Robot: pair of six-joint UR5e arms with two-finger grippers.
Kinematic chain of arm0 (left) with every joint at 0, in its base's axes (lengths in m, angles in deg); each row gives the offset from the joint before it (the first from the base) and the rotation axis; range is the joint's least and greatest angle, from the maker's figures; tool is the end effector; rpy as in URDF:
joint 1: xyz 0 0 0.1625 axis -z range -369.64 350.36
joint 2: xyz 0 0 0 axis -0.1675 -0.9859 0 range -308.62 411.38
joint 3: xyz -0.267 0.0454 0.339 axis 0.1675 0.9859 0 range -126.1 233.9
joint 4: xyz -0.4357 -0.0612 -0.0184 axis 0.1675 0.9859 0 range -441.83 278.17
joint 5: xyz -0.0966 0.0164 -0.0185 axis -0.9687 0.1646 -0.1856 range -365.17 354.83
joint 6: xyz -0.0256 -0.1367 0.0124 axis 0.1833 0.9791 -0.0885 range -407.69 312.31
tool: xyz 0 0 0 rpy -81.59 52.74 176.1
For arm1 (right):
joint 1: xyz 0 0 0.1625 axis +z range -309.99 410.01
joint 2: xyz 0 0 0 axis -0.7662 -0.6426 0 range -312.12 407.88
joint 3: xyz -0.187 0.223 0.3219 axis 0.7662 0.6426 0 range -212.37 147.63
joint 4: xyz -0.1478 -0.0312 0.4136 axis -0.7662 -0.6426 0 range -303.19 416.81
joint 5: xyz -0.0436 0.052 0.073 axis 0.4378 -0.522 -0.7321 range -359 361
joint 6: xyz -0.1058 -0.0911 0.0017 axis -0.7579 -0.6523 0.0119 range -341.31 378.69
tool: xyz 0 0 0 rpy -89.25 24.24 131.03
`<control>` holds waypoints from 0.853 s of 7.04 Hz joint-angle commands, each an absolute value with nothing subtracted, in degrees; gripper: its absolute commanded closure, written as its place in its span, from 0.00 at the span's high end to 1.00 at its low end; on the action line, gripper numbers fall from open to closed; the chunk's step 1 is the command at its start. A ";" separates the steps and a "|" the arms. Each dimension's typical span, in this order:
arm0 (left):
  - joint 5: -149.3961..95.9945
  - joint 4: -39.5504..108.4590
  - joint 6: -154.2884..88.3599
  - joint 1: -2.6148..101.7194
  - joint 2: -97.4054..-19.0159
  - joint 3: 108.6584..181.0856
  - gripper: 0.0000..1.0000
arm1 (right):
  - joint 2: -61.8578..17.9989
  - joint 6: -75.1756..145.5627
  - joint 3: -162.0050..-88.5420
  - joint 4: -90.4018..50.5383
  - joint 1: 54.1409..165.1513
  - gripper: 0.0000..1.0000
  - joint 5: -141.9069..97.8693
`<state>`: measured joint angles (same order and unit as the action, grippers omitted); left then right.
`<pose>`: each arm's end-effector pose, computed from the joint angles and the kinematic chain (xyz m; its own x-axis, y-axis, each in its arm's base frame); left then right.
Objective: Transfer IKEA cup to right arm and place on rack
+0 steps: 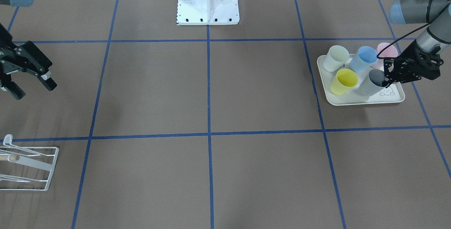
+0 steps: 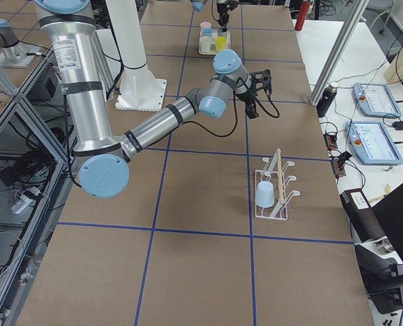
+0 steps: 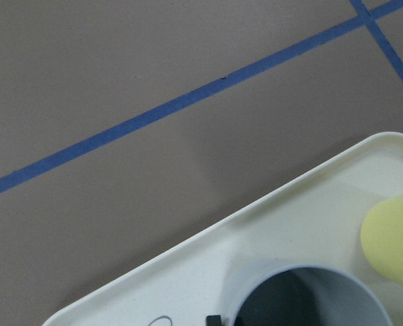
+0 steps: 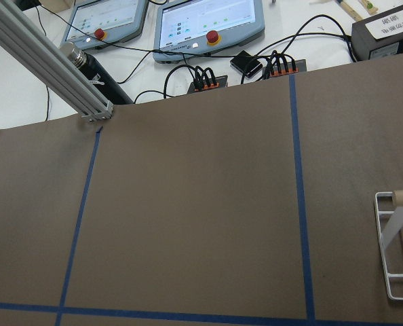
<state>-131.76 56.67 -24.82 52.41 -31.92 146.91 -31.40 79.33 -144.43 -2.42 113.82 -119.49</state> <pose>0.1985 -0.4810 0.6297 0.6013 0.4449 -0.6637 -0.1071 0.8680 0.4848 -0.2026 -0.5531 0.3260 0.4521 -0.0381 0.8912 -0.4027 0.8827 0.2421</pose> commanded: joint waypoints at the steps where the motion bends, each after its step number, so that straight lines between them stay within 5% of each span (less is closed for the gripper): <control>1: -131.73 56.43 -24.84 60.64 -32.72 147.15 0.00 | -31.40 79.34 -144.34 -2.34 113.82 1.00 -119.49; 6: -131.64 57.13 8.11 62.52 -47.81 147.68 0.00 | -27.99 84.41 -143.64 -2.16 112.33 1.00 -118.70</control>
<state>-131.65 56.85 -2.80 62.65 -43.48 147.36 -29.68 82.33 -144.03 -2.18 112.62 -118.90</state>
